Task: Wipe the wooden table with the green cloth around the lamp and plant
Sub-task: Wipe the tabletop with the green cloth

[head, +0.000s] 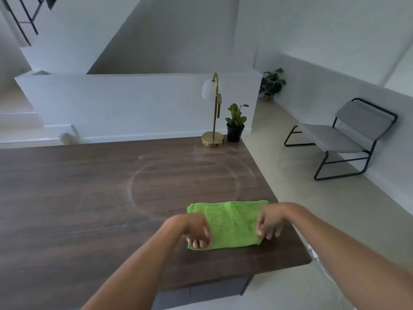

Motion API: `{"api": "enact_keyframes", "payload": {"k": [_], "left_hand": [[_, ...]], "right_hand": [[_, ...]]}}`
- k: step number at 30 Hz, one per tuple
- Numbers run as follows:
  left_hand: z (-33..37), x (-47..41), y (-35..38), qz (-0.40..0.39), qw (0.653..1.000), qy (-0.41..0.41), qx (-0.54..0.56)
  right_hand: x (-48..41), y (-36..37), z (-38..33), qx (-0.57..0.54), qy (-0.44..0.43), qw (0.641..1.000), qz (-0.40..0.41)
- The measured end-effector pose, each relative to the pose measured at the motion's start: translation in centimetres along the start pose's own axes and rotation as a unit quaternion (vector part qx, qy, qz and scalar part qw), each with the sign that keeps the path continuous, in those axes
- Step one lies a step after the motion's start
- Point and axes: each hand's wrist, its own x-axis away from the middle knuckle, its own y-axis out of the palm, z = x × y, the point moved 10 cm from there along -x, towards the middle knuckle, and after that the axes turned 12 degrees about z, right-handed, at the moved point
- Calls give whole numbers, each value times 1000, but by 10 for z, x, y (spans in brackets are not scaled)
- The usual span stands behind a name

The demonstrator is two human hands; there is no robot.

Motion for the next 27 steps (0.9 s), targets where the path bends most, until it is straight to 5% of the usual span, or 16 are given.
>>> {"api": "enact_keyframes", "payload": {"k": [3, 6, 17, 27], "left_hand": [[2, -5, -41, 220, 974, 21, 57], [-5, -1, -77, 387, 922, 20, -6], [-1, -24, -59, 419, 893, 43, -161], [10, -18, -69, 429, 888, 40, -164]], "right_hand": [[-13, -34, -1, -87, -45, 982, 162], [-16, -64, -14, -22, -101, 945, 311], [-30, -49, -17, 82, -123, 901, 408], [-26, -55, -7, 104, -131, 934, 316]]}}
